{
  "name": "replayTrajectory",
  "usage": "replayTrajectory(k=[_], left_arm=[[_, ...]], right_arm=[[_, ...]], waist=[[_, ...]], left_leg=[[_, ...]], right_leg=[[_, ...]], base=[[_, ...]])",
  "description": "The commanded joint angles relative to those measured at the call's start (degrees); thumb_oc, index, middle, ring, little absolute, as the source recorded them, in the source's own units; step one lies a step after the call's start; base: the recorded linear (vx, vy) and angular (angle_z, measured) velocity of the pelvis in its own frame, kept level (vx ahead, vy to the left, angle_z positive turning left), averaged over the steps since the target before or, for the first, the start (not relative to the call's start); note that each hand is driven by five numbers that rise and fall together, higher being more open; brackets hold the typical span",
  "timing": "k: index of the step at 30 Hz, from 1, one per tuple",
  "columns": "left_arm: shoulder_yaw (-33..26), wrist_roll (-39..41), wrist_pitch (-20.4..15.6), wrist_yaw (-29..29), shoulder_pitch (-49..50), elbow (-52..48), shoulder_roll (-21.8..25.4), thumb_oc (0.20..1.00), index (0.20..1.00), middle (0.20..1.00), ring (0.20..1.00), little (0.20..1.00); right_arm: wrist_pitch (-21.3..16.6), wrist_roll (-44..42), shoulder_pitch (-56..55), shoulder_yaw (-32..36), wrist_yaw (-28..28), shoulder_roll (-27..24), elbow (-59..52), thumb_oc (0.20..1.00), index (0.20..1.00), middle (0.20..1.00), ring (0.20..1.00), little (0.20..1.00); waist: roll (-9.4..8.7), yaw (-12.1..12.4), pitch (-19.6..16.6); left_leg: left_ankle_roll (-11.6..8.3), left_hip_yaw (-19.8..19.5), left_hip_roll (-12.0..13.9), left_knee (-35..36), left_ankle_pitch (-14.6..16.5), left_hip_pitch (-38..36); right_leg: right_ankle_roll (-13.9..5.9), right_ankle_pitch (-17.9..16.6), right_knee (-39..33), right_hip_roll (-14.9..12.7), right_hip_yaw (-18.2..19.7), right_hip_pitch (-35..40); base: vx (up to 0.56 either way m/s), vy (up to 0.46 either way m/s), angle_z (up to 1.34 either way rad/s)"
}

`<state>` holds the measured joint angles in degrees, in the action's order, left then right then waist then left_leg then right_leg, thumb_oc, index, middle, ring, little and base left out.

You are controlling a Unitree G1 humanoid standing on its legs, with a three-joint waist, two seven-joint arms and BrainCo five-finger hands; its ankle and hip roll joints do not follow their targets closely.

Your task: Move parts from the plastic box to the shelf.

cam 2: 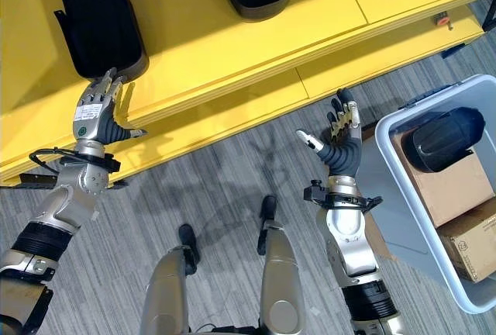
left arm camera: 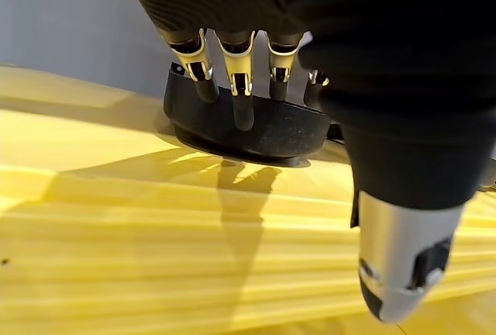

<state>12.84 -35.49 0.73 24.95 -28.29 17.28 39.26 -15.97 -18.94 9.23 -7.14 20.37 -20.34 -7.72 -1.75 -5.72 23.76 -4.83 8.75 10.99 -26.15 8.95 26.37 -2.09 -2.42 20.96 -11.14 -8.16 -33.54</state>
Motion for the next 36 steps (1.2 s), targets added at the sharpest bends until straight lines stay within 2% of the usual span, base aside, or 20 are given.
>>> replayTrajectory(k=[1, 12, 14, 16, 18, 19, 20, 22, 26, 27, 29, 30, 32, 33, 35, 36], left_arm=[[-0.59, -0.05, -0.58, 0.77, -1.95, -0.32, 3.54, 1.0, 1.0, 1.0, 1.0, 1.0], [0.93, 0.08, -0.56, 0.28, -3.2, 2.1, 3.26, 1.0, 1.0, 1.0, 1.0, 1.0], [1.41, 0.24, -0.46, 0.39, -3.68, 3.03, 3.06, 1.0, 1.0, 1.0, 1.0, 1.0], [1.63, 0.25, -0.27, 0.68, -4.12, 3.65, 2.96, 1.0, 1.0, 1.0, 1.0, 1.0], [1.5, -0.03, 0.1, 1.16, -4.52, 3.75, 2.78, 1.0, 1.0, 1.0, 1.0, 1.0], [1.44, -0.13, 0.1, 1.1, -4.59, 3.54, 2.81, 1.0, 1.0, 1.0, 1.0, 1.0], [1.4, -0.24, 0.18, 1.07, -4.63, 3.56, 2.84, 1.0, 1.0, 1.0, 1.0, 1.0], [1.32, -0.09, 0.27, 1.11, -4.98, 3.77, 2.9, 1.0, 1.0, 1.0, 1.0, 1.0], [1.33, 0.28, 0.52, 1.21, -6.2, 4.82, 3.31, 1.0, 1.0, 1.0, 1.0, 1.0], [1.41, 0.32, 0.49, 1.15, -6.41, 4.74, 3.31, 1.0, 1.0, 1.0, 1.0, 1.0], [1.49, 0.3, 0.5, 1.31, -6.67, 4.77, 3.33, 1.0, 1.0, 1.0, 1.0, 1.0], [1.49, 0.38, 0.46, 1.31, -6.71, 4.79, 3.33, 1.0, 1.0, 1.0, 1.0, 1.0], [1.42, 0.3, 0.16, 1.46, -6.59, 4.08, 3.32, 1.0, 1.0, 1.0, 1.0, 1.0], [1.37, 0.06, 0.12, 1.61, -6.43, 3.64, 3.39, 1.0, 1.0, 1.0, 1.0, 1.0], [1.05, -0.05, 0.05, 1.57, -5.94, 2.72, 3.29, 1.0, 1.0, 1.0, 1.0, 1.0], [0.95, -0.08, 0.08, 1.53, -5.81, 2.57, 3.3, 1.0, 1.0, 1.0, 1.0, 1.0]], right_arm=[[-2.17, -0.87, -2.66, 2.71, -0.73, -0.02, -6.73, 1.0, 1.0, 1.0, 1.0, 1.0], [-2.29, -0.73, -2.57, 2.63, -0.86, -0.05, -6.84, 1.0, 1.0, 1.0, 1.0, 1.0], [-2.28, -0.75, -2.6, 2.3, -0.84, -0.1, -6.77, 1.0, 1.0, 1.0, 1.0, 1.0], [-2.3, -0.71, -2.65, 2.15, -0.8, -0.19, -6.86, 1.0, 1.0, 1.0, 1.0, 1.0], [-2.36, -0.63, -2.78, 2.13, -0.73, -0.34, -6.69, 1.0, 1.0, 1.0, 1.0, 1.0], [-2.36, -0.61, -2.89, 2.3, -0.7, -0.39, -6.82, 1.0, 1.0, 1.0, 1.0, 1.0], [-2.23, -0.61, -3.03, 2.32, -0.75, -0.39, -6.82, 1.0, 1.0, 1.0, 1.0, 1.0], [-2.2, -0.66, -3.24, 2.31, -0.81, -0.46, -6.71, 1.0, 1.0, 1.0, 1.0, 1.0], [-2.07, -0.74, -3.66, 2.56, -1.05, -0.71, -6.85, 1.0, 1.0, 1.0, 1.0, 1.0], [-2.06, -0.81, -3.72, 2.52, -1.12, -0.73, -6.79, 1.0, 1.0, 1.0, 1.0, 1.0], [-2.1, -0.68, -3.84, 2.61, -1.06, -0.85, -6.85, 1.0, 1.0, 1.0, 1.0, 1.0], [-2.06, -0.63, -3.88, 2.69, -1.06, -0.91, -6.85, 1.0, 1.0, 1.0, 1.0, 1.0], [-2.17, -0.52, -3.98, 2.94, -0.98, -0.99, -7.13, 1.0, 1.0, 1.0, 1.0, 1.0], [-2.22, -0.57, -4.04, 3.07, -0.99, -0.96, -7.17, 1.0, 1.0, 1.0, 1.0, 1.0], [-2.2, -0.53, -4.09, 3.18, -0.9, -0.87, -7.22, 1.0, 1.0, 1.0, 1.0, 1.0], [-2.21, -0.52, -4.12, 3.16, -0.89, -0.89, -7.26, 1.0, 1.0, 1.0, 1.0, 1.0]], waist=[[-0.04, -0.67, -3.67], [-0.32, -0.76, -3.24], [-0.36, -0.83, -3.4], [-0.39, -0.88, -3.14], [-0.47, -0.92, -3.5], [-0.53, -0.94, -3.18], [-0.46, -0.98, -3.54], [-0.52, -1.04, -3.64], [-0.66, -1.2, -3.51], [-0.61, -1.23, -3.85], [-0.66, -1.26, -3.59], [-0.62, -1.3, -3.9], [-0.64, -1.32, -3.64], [-0.59, -1.3, -3.93], [-0.59, -1.22, -3.93], [-0.64, -1.23, -3.64]], left_leg=[[-0.67, -3.13, 0.45, 4.58, -9.36, 4.04], [-0.5, -3.13, 0.39, 3.95, -9.19, 4.72], [-0.86, -3.48, 0.38, 3.58, -7.8, 4.27], [-0.43, -3.12, 0.37, 3.49, -8.93, 4.98], [-0.77, -3.32, 0.35, 3.24, -7.56, 4.59], [-0.33, -2.99, 0.38, 3.12, -8.72, 5.23], [-0.74, -3.25, 0.36, 3.08, -7.45, 4.78], [-0.71, -3.14, 0.3, 3.04, -7.39, 4.78], [-0.34, -2.74, 0.31, 2.95, -8.55, 5.43], [-0.74, -3.04, 0.29, 2.92, -7.32, 4.89], [-0.34, -2.71, 0.28, 2.92, -8.54, 5.54], [-0.76, -2.98, 0.3, 2.89, -7.33, 5.01], [-0.37, -2.63, 0.37, 2.89, -8.54, 5.54], [-0.75, -2.92, 0.35, 2.87, -7.32, 4.99], [-0.73, -2.83, 0.36, 2.86, -7.32, 4.98], [-0.32, -2.52, 0.37, 2.85, -8.51, 5.53]], right_leg=[[-3.62, 6.78, 5.54, -2.76, 1.68, 4.36], [-3.66, 6.65, 5.75, -2.69, 1.96, 3.95], [-4.02, 7.79, 6.14, -2.71, 2.31, 4.3], [-3.65, 6.75, 6.14, -2.8, 2.18, 3.66], [-3.98, 7.72, 6.31, -2.68, 2.63, 3.99], [-3.61, 6.66, 6.29, -2.78, 2.36, 3.42], [-3.99, 7.68, 6.51, -2.72, 2.58, 3.77], [-3.98, 7.61, 6.49, -2.72, 2.69, 3.68], [-3.68, 6.42, 6.34, -2.78, 2.65, 2.84], [-4.06, 7.46, 6.5, -2.7, 2.88, 3.27], [-3.71, 6.41, 6.34, -2.78, 2.73, 2.7], [-4.08, 7.52, 6.48, -2.7, 2.98, 3.2], [-3.7, 6.48, 6.31, -2.74, 2.87, 2.7], [-4.05, 7.55, 6.56, -2.61, 3.16, 3.14], [-4.04, 7.57, 6.63, -2.58, 3.19, 3.1], [-3.69, 6.52, 6.48, -2.66, 2.98, 2.63]], base=[[0.0, 0.0, 0.0], [0.01, 0.003, -0.02], [0.04, 0.004, 0.0], [-0.04, 0.021, -0.02], [0.04, 0.023, -0.07], [0.0, 0.0, 0.0], [0.0, 0.021, -0.09], [0.04, 0.015, -0.06], [-0.04, 0.026, 0.01], [0.0, 0.0, 0.0], [0.0, 0.0, 0.0], [0.0, 0.0, 0.0], [0.01, 0.009, -0.05], [0.09, 0.002, -0.06], [0.0, 0.004, -0.01], [0.0, 0.0, 0.0]])
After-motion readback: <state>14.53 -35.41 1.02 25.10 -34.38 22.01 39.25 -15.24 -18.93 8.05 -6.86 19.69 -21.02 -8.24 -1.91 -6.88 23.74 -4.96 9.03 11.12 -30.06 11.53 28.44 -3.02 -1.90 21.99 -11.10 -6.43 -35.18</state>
